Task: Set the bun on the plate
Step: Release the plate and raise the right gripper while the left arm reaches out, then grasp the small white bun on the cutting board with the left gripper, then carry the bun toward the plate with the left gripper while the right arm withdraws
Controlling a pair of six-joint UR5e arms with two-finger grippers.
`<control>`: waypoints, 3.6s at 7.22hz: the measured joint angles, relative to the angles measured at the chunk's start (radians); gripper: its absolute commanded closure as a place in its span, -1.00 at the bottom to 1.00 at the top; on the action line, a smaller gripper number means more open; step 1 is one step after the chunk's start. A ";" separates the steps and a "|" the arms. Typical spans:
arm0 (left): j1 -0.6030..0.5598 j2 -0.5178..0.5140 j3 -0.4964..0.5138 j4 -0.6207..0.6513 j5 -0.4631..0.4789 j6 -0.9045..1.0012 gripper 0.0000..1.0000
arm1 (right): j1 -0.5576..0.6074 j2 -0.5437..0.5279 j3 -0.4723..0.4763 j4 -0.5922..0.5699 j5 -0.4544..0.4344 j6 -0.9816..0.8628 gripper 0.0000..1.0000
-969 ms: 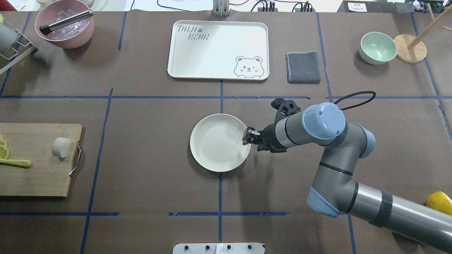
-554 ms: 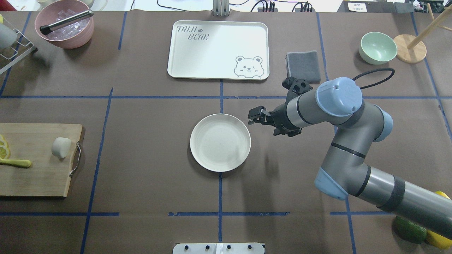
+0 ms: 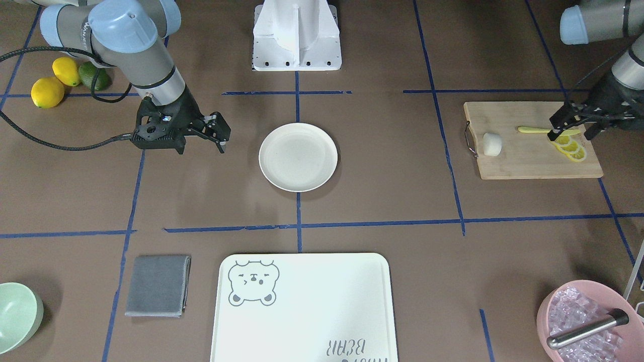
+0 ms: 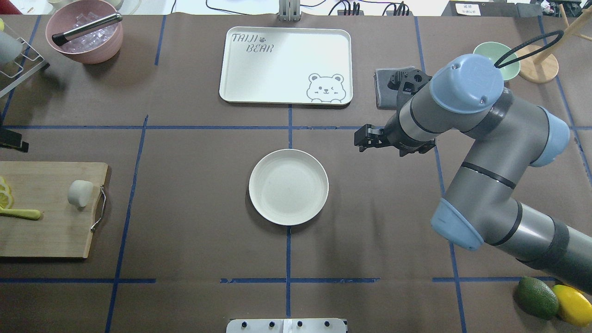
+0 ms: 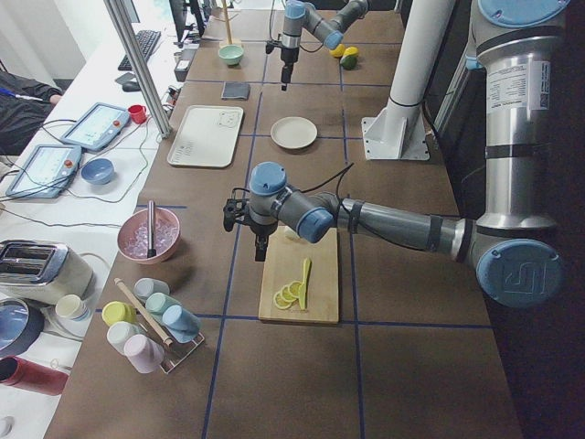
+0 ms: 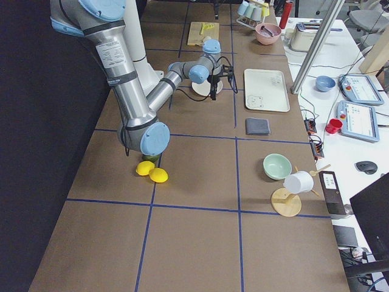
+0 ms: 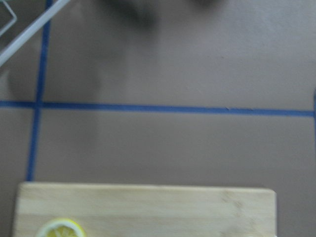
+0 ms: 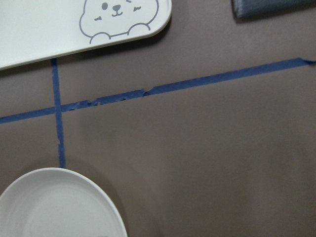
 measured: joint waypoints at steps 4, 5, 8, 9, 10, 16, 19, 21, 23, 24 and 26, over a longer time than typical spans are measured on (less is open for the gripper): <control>0.299 0.030 -0.023 -0.119 0.239 -0.265 -1.00 | 0.103 -0.014 0.007 -0.086 0.082 -0.138 -0.99; 0.330 0.029 -0.018 -0.124 0.259 -0.278 -0.99 | 0.111 -0.016 0.007 -0.092 0.088 -0.140 -0.99; 0.356 -0.009 0.041 -0.144 0.269 -0.284 -0.97 | 0.115 -0.019 0.008 -0.095 0.090 -0.138 -0.99; 0.357 -0.018 0.058 -0.156 0.269 -0.283 -0.94 | 0.115 -0.021 0.010 -0.095 0.090 -0.137 -0.99; 0.357 -0.021 0.065 -0.162 0.268 -0.283 -0.89 | 0.115 -0.025 0.012 -0.094 0.090 -0.135 -0.99; 0.361 -0.020 0.071 -0.159 0.262 -0.284 -0.07 | 0.115 -0.038 0.010 -0.091 0.085 -0.128 -0.99; 0.361 -0.020 0.074 -0.159 0.261 -0.282 0.21 | 0.114 -0.039 0.008 -0.091 0.083 -0.127 -0.99; 0.361 -0.020 0.072 -0.161 0.260 -0.283 0.33 | 0.114 -0.039 0.007 -0.091 0.083 -0.127 -0.99; 0.358 -0.018 0.061 -0.158 0.258 -0.281 0.36 | 0.115 -0.038 0.008 -0.091 0.083 -0.127 -0.99; 0.356 -0.018 0.050 -0.151 0.249 -0.279 0.36 | 0.116 -0.037 0.009 -0.091 0.085 -0.128 -0.99; 0.339 -0.029 -0.001 -0.083 0.201 -0.278 0.36 | 0.129 -0.036 0.011 -0.091 0.089 -0.134 -0.99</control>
